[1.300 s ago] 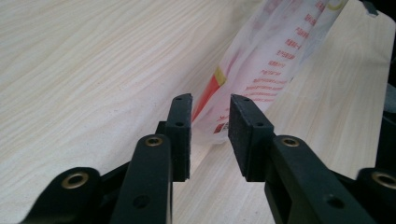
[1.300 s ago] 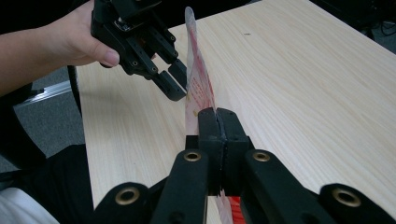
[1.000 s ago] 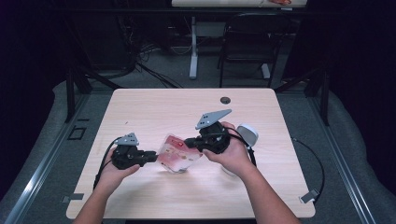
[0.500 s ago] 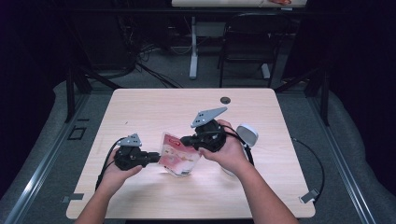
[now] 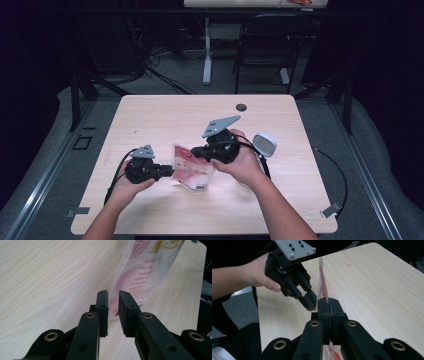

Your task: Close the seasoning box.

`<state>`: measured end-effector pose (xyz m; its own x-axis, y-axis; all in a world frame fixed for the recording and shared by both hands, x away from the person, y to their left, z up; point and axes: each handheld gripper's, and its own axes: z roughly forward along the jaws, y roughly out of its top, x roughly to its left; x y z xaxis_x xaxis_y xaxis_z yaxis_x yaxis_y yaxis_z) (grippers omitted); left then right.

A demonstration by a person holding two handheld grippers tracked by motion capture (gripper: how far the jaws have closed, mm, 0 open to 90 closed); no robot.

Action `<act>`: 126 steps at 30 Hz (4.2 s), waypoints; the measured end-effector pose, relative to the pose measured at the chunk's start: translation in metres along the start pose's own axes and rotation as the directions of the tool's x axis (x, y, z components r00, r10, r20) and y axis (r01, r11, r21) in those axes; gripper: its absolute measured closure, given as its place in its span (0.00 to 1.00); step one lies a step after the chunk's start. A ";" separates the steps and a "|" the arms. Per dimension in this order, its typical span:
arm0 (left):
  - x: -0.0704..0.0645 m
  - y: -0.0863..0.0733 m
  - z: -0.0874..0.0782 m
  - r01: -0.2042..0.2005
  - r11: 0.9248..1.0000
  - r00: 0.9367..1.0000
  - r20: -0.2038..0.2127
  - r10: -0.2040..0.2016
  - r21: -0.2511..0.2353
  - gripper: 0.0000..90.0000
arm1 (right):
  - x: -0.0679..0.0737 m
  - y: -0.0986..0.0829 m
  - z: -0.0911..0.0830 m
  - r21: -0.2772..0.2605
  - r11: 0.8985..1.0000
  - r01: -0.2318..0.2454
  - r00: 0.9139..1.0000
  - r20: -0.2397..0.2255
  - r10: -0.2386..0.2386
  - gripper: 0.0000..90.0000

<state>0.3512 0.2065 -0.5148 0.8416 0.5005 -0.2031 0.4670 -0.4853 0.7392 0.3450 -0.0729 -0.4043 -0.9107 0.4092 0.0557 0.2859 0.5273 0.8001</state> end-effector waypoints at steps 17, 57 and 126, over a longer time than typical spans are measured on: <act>0.003 -0.002 -0.006 0.017 1.000 1.000 -0.014 -0.017 -0.024 0.76 | 0.003 0.003 0.009 -0.003 1.000 0.000 0.999 -0.032 0.000 0.96; 0.007 -0.003 -0.026 0.046 0.997 0.997 -0.057 -0.050 -0.063 0.64 | 0.012 0.006 0.008 -0.072 0.997 -0.028 1.000 0.002 0.028 0.58; 0.022 -0.016 -0.042 0.091 0.989 0.978 -0.175 -0.110 -0.113 0.59 | -0.014 -0.181 -0.114 -0.372 0.886 -0.278 0.797 0.426 0.429 0.58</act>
<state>0.3503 0.2554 -0.5043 0.7244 0.6688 -0.1672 0.5080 -0.3540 0.7853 0.2719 -0.2588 -0.4820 -0.4757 0.8695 0.1326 0.3952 0.0767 0.9154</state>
